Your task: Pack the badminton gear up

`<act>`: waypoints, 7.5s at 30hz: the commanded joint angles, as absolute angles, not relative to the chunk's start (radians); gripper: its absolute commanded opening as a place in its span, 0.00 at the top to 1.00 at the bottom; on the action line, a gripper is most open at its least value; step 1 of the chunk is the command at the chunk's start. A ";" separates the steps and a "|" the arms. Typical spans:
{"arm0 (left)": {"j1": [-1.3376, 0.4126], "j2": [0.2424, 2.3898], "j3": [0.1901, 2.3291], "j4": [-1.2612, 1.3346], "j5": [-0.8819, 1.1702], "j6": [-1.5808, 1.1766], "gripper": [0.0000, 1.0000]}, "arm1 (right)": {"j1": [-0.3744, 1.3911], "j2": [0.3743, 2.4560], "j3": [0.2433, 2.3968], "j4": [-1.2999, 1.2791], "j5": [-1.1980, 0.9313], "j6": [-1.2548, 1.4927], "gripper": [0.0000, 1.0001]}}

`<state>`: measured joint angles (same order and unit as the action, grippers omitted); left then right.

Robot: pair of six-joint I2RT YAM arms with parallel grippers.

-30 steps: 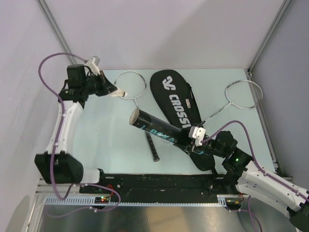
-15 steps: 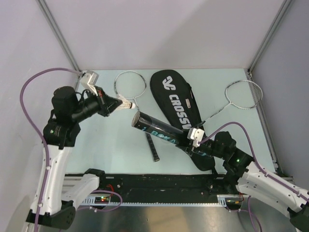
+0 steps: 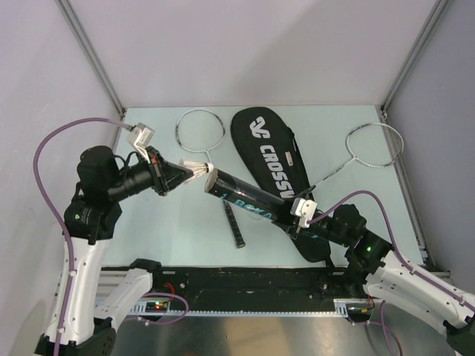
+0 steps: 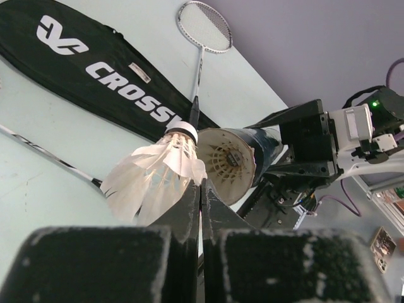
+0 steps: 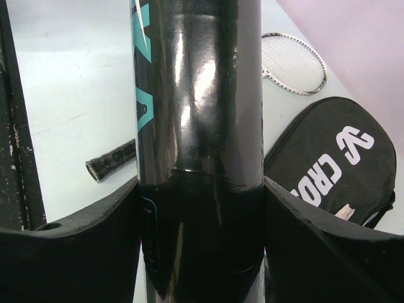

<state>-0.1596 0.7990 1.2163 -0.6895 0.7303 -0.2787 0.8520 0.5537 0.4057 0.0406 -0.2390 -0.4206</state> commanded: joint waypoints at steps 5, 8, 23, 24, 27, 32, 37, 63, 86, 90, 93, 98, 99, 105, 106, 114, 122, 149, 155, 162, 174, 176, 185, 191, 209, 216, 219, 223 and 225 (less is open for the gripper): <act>-0.165 0.764 1.227 -0.694 0.776 -0.310 1.00 | 0.859 0.537 0.417 0.129 -0.223 -0.439 0.94; -0.165 0.761 1.252 -0.700 0.751 -0.306 1.00 | 0.858 0.537 0.417 0.126 -0.223 -0.435 0.94; -0.172 0.797 1.241 -0.724 0.820 -0.313 1.00 | 0.859 0.528 0.418 0.154 -0.314 -0.448 0.94; -0.177 0.801 1.238 -0.723 0.830 -0.315 1.00 | 0.859 0.530 0.418 0.160 -0.319 -0.447 0.94; -0.201 0.811 1.229 -0.712 0.846 -0.331 1.00 | 0.860 0.545 0.417 0.187 -0.322 -0.447 0.94; -0.277 0.804 1.169 -0.622 0.843 -0.405 1.00 | 0.862 0.575 0.418 0.243 -0.328 -0.432 0.94; -0.347 0.788 1.077 -0.494 0.841 -0.494 1.00 | 0.862 0.613 0.418 0.285 -0.334 -0.426 0.95; -0.377 0.779 1.022 -0.440 0.760 -0.510 0.55 | 0.862 0.663 0.417 0.330 -0.370 -0.396 0.96; -0.377 0.677 1.140 -0.472 0.435 -0.265 0.16 | 0.832 0.580 0.453 0.230 -0.088 -0.116 0.94; -0.381 0.703 1.045 -0.492 0.402 -0.250 0.20 | 0.827 0.553 0.478 0.182 0.092 -0.074 0.93; -0.424 0.740 0.978 -0.494 0.349 -0.234 0.22 | 0.818 0.510 0.496 0.136 0.216 -0.050 0.93; -0.551 0.874 0.917 -0.494 0.196 -0.222 0.22 | 0.812 0.424 0.510 0.109 0.301 -0.035 0.93; -0.575 0.906 0.915 -0.492 0.155 -0.233 0.23 | 0.812 0.404 0.511 0.105 0.318 -0.034 0.93; -0.706 1.217 0.985 -0.480 0.044 -0.287 0.31 | 0.811 0.305 0.515 0.095 0.363 -0.043 0.94; -0.720 1.273 1.011 -0.467 0.043 -0.301 0.32 | 0.811 0.296 0.517 0.091 0.363 -0.049 0.94; -0.750 1.591 1.167 -0.410 0.050 -0.371 0.49 | 0.812 0.236 0.525 0.032 0.394 -0.068 0.95; -0.763 1.734 1.202 -0.384 0.040 -0.394 0.56 | 0.813 0.216 0.525 0.005 0.400 -0.081 0.95; -0.798 1.858 1.149 -0.350 0.005 -0.398 0.96 | 0.810 0.201 0.525 -0.032 0.402 -0.088 0.95; -0.798 1.842 1.136 -0.348 0.003 -0.401 1.00 | 0.810 0.203 0.524 -0.036 0.400 -0.083 0.95; -0.796 1.732 1.127 -0.348 0.003 -0.421 1.00 | 0.810 0.231 0.510 -0.033 0.375 -0.094 0.94; -0.663 1.348 1.062 -0.347 0.063 -0.467 1.00 | 0.806 0.327 0.433 0.057 0.255 -0.150 0.95; -0.612 1.274 1.043 -0.348 0.087 -0.479 1.00 | 0.804 0.328 0.419 0.074 0.212 -0.170 0.95; -0.367 0.981 1.031 -0.351 0.328 -0.538 1.00 | 0.797 0.304 0.301 0.217 -0.025 -0.309 0.95; -0.296 0.912 1.081 -0.351 0.555 -0.564 1.00 | 0.801 0.339 0.250 0.324 -0.250 -0.387 0.94; -0.291 0.830 1.089 -0.376 0.898 -0.527 1.00 | 0.939 0.470 0.286 0.341 -0.149 -0.549 0.95; -0.291 0.812 1.059 -0.437 0.886 -0.484 1.00 | 0.938 0.434 0.280 0.349 -0.122 -0.556 0.95; -0.293 0.810 1.053 -0.476 0.866 -0.454 1.00 | 0.939 0.422 0.280 0.347 -0.130 -0.557 0.95; -0.292 0.817 1.041 -0.501 0.863 -0.431 1.00 | 0.941 0.425 0.280 0.350 -0.142 -0.545 0.95; -0.291 0.821 1.037 -0.508 0.863 -0.424 1.00 | 0.944 0.430 0.280 0.352 -0.143 -0.546 0.95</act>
<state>-0.2977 0.8211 1.0451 -0.4812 0.8608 -0.4694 0.9344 0.4366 0.2340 0.2459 -0.1402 -0.5434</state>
